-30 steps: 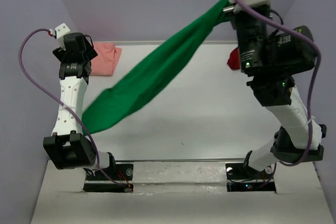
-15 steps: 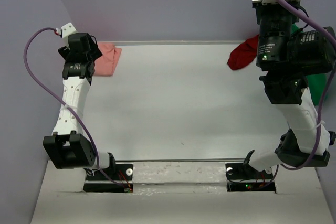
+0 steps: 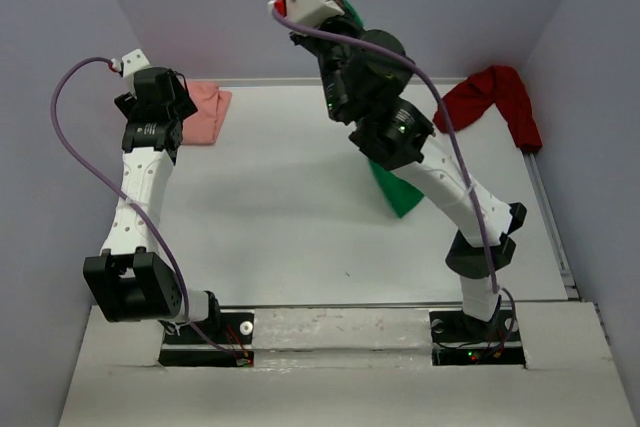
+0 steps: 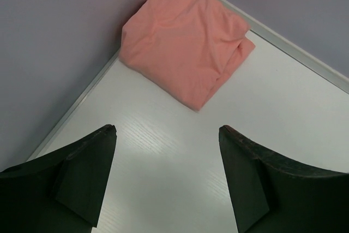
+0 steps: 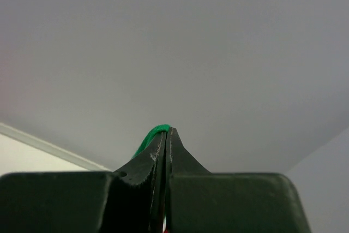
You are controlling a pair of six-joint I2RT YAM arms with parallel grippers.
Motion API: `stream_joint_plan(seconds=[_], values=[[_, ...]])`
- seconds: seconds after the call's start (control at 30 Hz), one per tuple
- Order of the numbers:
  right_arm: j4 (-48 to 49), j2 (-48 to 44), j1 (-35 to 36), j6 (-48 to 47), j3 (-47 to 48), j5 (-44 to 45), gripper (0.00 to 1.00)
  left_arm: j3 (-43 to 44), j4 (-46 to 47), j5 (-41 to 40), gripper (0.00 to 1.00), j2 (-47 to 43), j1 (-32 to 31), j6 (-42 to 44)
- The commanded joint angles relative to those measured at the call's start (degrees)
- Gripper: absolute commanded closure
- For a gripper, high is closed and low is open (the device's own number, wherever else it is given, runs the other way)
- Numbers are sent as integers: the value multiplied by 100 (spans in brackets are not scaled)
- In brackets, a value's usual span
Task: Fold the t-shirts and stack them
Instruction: Flatten the tshirt out
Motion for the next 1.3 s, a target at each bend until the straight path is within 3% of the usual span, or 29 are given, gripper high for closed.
stream_joint_plan(seconds=[0.0,0.23,0.43,0.53,0.67,0.7,0.83,0.93,1.0,1.1,1.27], values=[[124,-111,127,-50,373,-301,100,-89,240,-10,15,-186,-85,104],[239,-604,-153,-60,-48,-134,100,-98,257,8,14,-142,-138,113],[239,-561,-154,-77,171,-231,100,-89,266,8,14,-72,-164,122],[196,-648,-426,-147,-346,-3,100,-115,249,-18,14,-106,-199,157],[-1005,-964,-1144,1125,-1610,-46,100,-116,249,8,14,-238,-226,157],[-1218,-1087,-1278,1580,-2362,67,100,-124,249,43,14,-290,-243,166],[-1561,-1071,-1648,2733,-3704,1015,100,-133,249,69,14,-361,-305,192],[-2718,-721,-1718,4023,-3479,1124,100,-98,240,105,14,-326,-533,210],[-4368,-204,-1876,5454,-2883,1018,100,-89,214,210,14,-274,-603,210],[-4726,194,-2235,5916,-2607,878,100,-124,222,219,14,-273,-709,227],[-4577,590,-2983,5725,-2046,393,100,-212,231,114,14,-300,-928,254]])
